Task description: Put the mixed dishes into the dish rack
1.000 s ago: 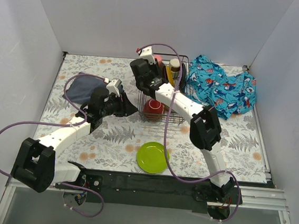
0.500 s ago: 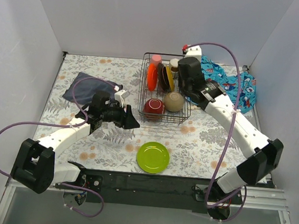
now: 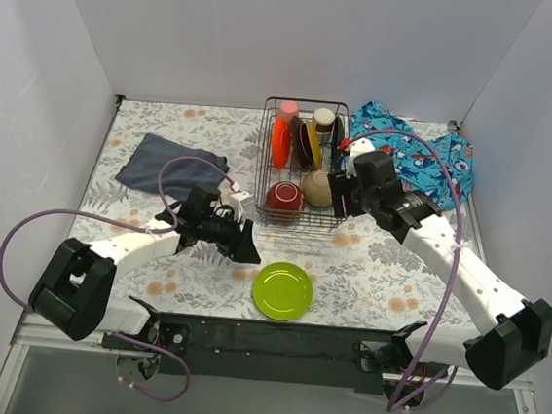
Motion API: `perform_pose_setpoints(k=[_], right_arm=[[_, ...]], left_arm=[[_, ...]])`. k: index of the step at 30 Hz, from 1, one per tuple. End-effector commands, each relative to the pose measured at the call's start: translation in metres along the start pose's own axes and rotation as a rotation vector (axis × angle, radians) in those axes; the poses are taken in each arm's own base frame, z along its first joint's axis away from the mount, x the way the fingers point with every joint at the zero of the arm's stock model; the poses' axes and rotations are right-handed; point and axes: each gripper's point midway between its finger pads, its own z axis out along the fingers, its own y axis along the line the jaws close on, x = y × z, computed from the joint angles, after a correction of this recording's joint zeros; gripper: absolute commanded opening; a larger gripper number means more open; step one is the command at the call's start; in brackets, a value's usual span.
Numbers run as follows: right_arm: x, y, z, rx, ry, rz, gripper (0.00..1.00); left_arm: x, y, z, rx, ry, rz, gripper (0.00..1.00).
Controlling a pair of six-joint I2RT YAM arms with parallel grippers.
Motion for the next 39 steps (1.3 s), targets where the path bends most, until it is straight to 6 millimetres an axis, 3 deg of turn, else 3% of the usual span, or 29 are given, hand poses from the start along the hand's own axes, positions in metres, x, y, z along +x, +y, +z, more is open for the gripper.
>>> perform_pose_setpoints(k=[1,7,10,13,16,17,19,21,22,28,34,39], right_arm=[[0.012,0.021,-0.011,-0.162,-0.013,-0.043,0.89],[0.02,0.01,-0.015,-0.165,-0.019,-0.028,0.89],[0.026,0.014,-0.017,-0.214,-0.013,-0.034,0.89],[0.032,0.026,-0.02,-0.304,-0.008,-0.028,0.87],[0.042,0.039,-0.018,-0.392,-0.004,-0.072,0.83],[0.052,0.051,-0.019,-0.477,-0.006,-0.137,0.81],[0.058,0.075,-0.027,-0.645,-0.036,-0.182,0.8],[0.077,0.097,-0.033,-0.812,-0.019,-0.216,0.8],[0.091,0.109,-0.025,-0.903,0.024,-0.195,0.8],[0.116,0.12,-0.024,-1.002,0.064,-0.192,0.81],[0.115,0.132,-0.015,-1.081,0.043,-0.161,0.8],[0.102,0.14,-0.006,-1.104,-0.014,-0.185,0.81]], left_arm=[[0.014,-0.012,0.011,0.056,0.052,0.04,0.47],[0.029,-0.003,0.031,0.016,0.143,-0.013,0.48],[0.042,0.002,0.047,0.006,0.222,-0.039,0.44],[0.035,0.002,0.057,0.002,0.217,-0.025,0.4],[0.026,-0.005,0.057,0.033,0.208,0.007,0.03],[0.022,-0.009,0.054,0.043,0.204,0.021,0.0],[0.021,-0.013,0.049,0.044,0.213,0.035,0.0],[0.006,-0.025,0.037,0.044,0.165,0.092,0.0],[-0.009,-0.043,0.022,0.065,0.116,0.141,0.0],[-0.033,-0.07,0.005,0.129,0.076,0.234,0.0],[-0.048,-0.083,-0.002,0.149,0.052,0.299,0.0],[-0.052,-0.083,0.0,0.146,0.048,0.304,0.0]])
